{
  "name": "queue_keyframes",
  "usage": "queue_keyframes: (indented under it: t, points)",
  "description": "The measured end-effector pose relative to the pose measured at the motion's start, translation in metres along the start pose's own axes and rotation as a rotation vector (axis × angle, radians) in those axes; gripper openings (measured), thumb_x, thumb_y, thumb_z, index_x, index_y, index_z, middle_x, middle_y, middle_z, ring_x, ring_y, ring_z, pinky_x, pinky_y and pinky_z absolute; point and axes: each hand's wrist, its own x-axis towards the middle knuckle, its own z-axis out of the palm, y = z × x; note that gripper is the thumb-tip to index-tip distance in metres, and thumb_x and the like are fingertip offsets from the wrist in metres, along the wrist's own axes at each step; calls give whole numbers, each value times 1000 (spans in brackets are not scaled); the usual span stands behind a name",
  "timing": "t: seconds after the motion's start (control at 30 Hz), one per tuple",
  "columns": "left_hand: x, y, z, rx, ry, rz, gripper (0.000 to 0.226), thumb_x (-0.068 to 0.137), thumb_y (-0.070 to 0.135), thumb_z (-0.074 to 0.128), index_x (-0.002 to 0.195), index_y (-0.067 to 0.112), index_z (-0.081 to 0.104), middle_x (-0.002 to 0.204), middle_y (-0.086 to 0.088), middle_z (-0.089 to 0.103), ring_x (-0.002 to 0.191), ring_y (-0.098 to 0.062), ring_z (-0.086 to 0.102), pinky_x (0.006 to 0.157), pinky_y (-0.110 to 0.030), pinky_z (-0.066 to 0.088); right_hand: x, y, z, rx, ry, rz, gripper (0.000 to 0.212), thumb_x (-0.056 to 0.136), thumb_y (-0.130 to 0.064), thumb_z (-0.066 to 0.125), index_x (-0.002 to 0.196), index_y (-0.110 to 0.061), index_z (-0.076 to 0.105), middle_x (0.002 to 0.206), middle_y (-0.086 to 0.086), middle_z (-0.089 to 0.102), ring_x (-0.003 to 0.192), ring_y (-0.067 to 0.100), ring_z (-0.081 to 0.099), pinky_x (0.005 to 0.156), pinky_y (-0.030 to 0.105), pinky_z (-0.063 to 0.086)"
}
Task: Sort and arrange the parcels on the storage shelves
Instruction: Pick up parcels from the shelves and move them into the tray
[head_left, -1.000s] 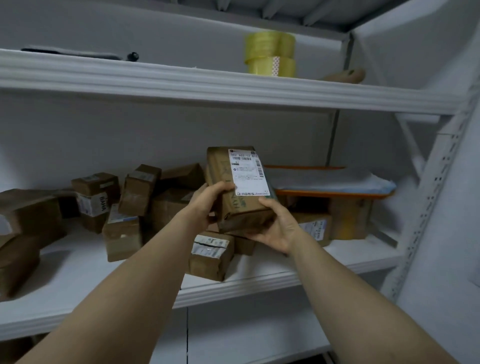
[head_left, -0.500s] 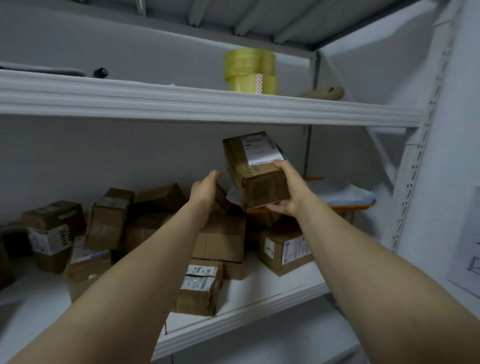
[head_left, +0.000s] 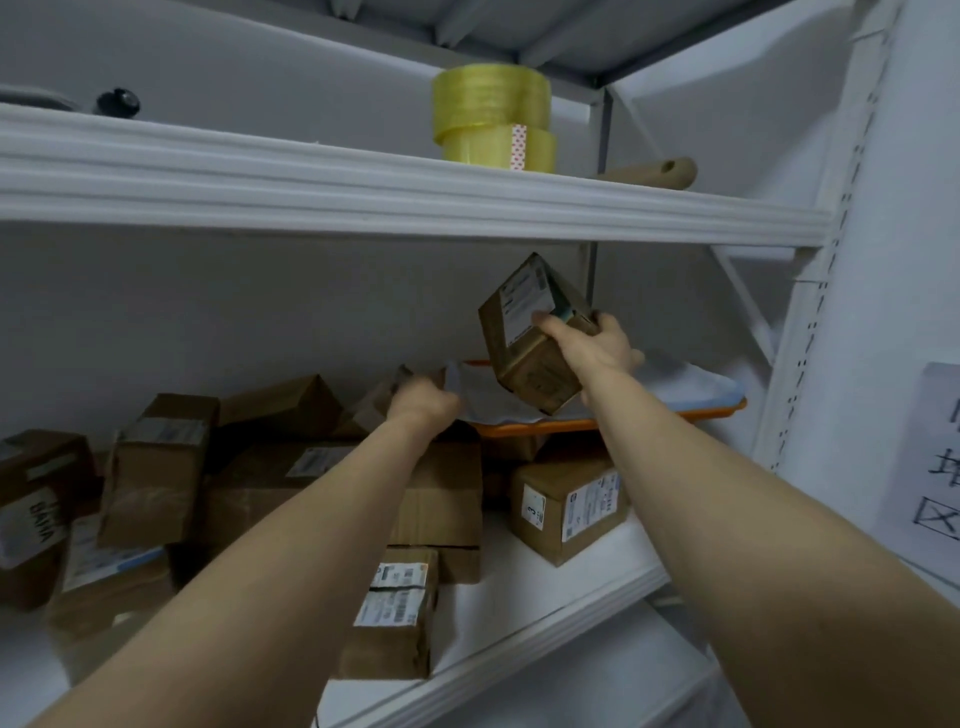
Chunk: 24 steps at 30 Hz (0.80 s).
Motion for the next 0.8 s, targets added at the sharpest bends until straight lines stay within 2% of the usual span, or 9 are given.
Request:
queue_keyframes:
  t: [0.13, 0.27, 0.33, 0.4, 0.47, 0.53, 0.67, 0.73, 0.8]
  points:
    - [6, -4, 6, -64, -12, -60, 35, 96, 23, 52, 127, 8, 51, 121, -14, 57, 107, -29, 56, 84, -34, 46, 8, 4, 10, -127, -7, -64, 89, 66, -63, 74, 141, -25, 44, 133, 14, 32, 125, 33, 39, 106, 36, 41]
    - [19, 3, 6, -70, -30, -64, 40, 93, 20, 56, 129, 5, 51, 131, -16, 55, 113, -31, 56, 93, -36, 48, 22, 3, 25, -255, -44, -100, 94, 67, -64, 74, 145, -25, 40, 139, 13, 29, 123, 35, 40, 100, 36, 42]
    - [25, 9, 3, -42, -22, -93, 35, 95, 21, 54, 125, 3, 54, 126, -16, 57, 107, -28, 57, 86, -32, 47, 33, 2, 36, -359, -50, -139, 94, 69, -66, 71, 146, -26, 37, 142, 14, 28, 125, 37, 38, 96, 36, 44]
    - [33, 12, 2, -4, -10, -105, 31, 98, 22, 48, 122, 2, 54, 120, -15, 57, 108, -27, 56, 86, -32, 46, 43, 0, 46, -455, -65, -152, 95, 70, -69, 69, 148, -27, 32, 148, 18, 22, 132, 39, 31, 99, 39, 41]
    - [43, 14, 2, 0, -3, -118, 22, 96, 23, 53, 109, 5, 57, 100, -11, 57, 90, -23, 57, 75, -30, 47, 56, 0, 56, -512, -86, -136, 96, 70, -68, 69, 148, -27, 30, 154, 20, 11, 139, 40, 21, 104, 43, 37]
    - [50, 15, 2, 22, 6, -132, 17, 94, 23, 56, 99, 8, 55, 94, -10, 56, 81, -21, 53, 69, -30, 45, 68, 1, 64, -535, -88, -132, 98, 68, -67, 71, 148, -27, 30, 156, 21, 7, 142, 39, 13, 108, 46, 31]
    - [55, 21, 5, 108, -51, -190, 40, 95, 24, 55, 129, 4, 48, 128, -16, 50, 115, -30, 51, 90, -32, 43, 89, 8, 79, -549, -113, -140, 95, 71, -65, 71, 147, -24, 31, 156, 21, 7, 141, 40, 11, 110, 47, 26]
    - [60, 21, 9, 100, -92, -219, 53, 92, 25, 59, 138, 7, 39, 135, -16, 44, 122, -33, 46, 99, -37, 46, 96, 11, 86, -539, -118, -126, 92, 72, -63, 71, 145, -21, 35, 154, 22, 6, 141, 41, 12, 110, 48, 26]
    - [62, 18, 12, 38, -158, -266, 61, 90, 26, 63, 142, 11, 34, 140, -16, 40, 124, -35, 44, 99, -45, 47, 102, 12, 93, -523, -124, -122, 92, 71, -63, 72, 144, -19, 36, 154, 20, 5, 140, 41, 12, 109, 52, 28]
